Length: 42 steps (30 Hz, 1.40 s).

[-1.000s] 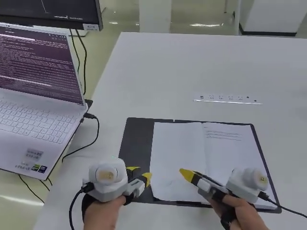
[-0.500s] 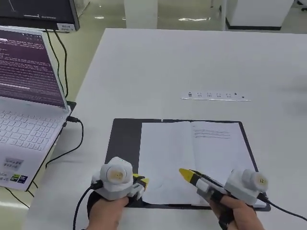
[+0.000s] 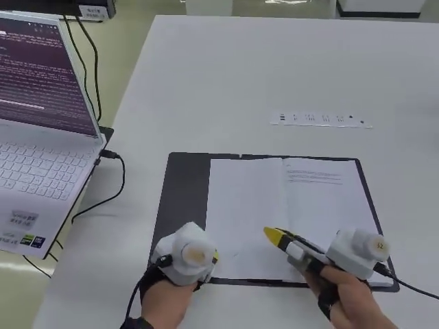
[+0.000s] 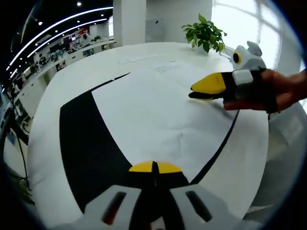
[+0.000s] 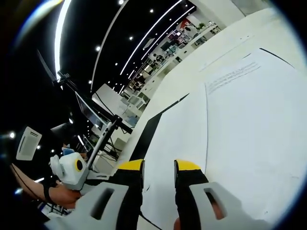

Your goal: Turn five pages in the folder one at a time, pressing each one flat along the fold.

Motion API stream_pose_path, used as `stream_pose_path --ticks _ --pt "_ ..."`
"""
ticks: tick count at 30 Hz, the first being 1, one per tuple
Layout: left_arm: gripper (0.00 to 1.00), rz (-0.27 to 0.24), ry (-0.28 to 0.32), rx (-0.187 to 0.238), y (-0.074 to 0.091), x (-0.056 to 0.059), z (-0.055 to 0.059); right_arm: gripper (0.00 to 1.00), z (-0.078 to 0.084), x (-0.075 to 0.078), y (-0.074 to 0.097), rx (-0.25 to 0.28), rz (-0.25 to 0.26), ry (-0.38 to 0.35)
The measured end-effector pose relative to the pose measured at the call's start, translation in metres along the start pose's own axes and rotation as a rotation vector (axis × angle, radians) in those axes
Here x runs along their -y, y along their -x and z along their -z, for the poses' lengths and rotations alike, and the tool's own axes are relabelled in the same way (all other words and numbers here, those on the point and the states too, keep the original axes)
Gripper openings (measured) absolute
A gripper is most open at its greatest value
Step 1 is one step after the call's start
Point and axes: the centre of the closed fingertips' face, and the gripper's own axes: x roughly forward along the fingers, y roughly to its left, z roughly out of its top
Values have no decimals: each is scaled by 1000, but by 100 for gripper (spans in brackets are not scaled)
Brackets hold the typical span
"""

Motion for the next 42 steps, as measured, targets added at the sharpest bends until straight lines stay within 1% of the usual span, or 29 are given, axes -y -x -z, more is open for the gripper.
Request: stream_pose_path --ticks 2,5,6,8,10,13,14,18,22,24,25,27,29,33,36,38,39,41,42 --pt "0 -1 33 5 0 -3 0 21 -5 3 -4 11 5 -3" --pt "0 -3 33 2 -1 -3 0 17 -17 10 -13 30 14 -7" --pt "0 -8 58 2 -1 -5 0 15 -20 13 -15 33 17 -10" --pt "0 0 118 14 -1 -6 0 14 -26 17 -21 38 22 -22" --pt "0 0 110 15 -1 -6 0 13 -32 25 -26 43 32 -24" --pt "0 -3 94 12 -1 -6 0 7 -39 33 -32 47 48 -21" --pt "0 -4 96 13 -1 -6 0 4 -43 35 -34 51 47 -24" --pt "0 -5 139 19 -1 -8 0 2 -56 44 -39 64 52 -25" --pt "0 -8 140 21 -1 -6 -1 0 -68 54 -42 78 70 -21" --pt "0 -8 139 23 -1 -7 -1 0 -70 58 -43 83 72 -30" --pt "0 -7 139 25 -1 -6 -1 0 -68 58 -45 72 67 -31" --pt "0 -5 143 31 -2 -7 -1 0 -69 56 -46 65 50 -5" --pt "0 -1 142 36 -2 -7 -1 0 -71 58 -48 64 44 -5" --pt "0 4 139 32 -3 -7 -2 0 -76 61 -53 75 43 -14" --pt "0 2 161 36 -3 -7 -1 0 -81 64 -59 78 48 -12" --pt "0 1 167 38 -3 -7 -1 0 -85 61 -62 89 53 -25" --pt "0 0 167 38 -3 -7 -1 0 -88 62 -63 98 61 -20" --pt "0 -2 168 38 -3 -7 -1 0 -93 62 -65 124 73 -30" --pt "0 -3 170 37 -4 -7 -1 0 -97 62 -66 142 76 -55"
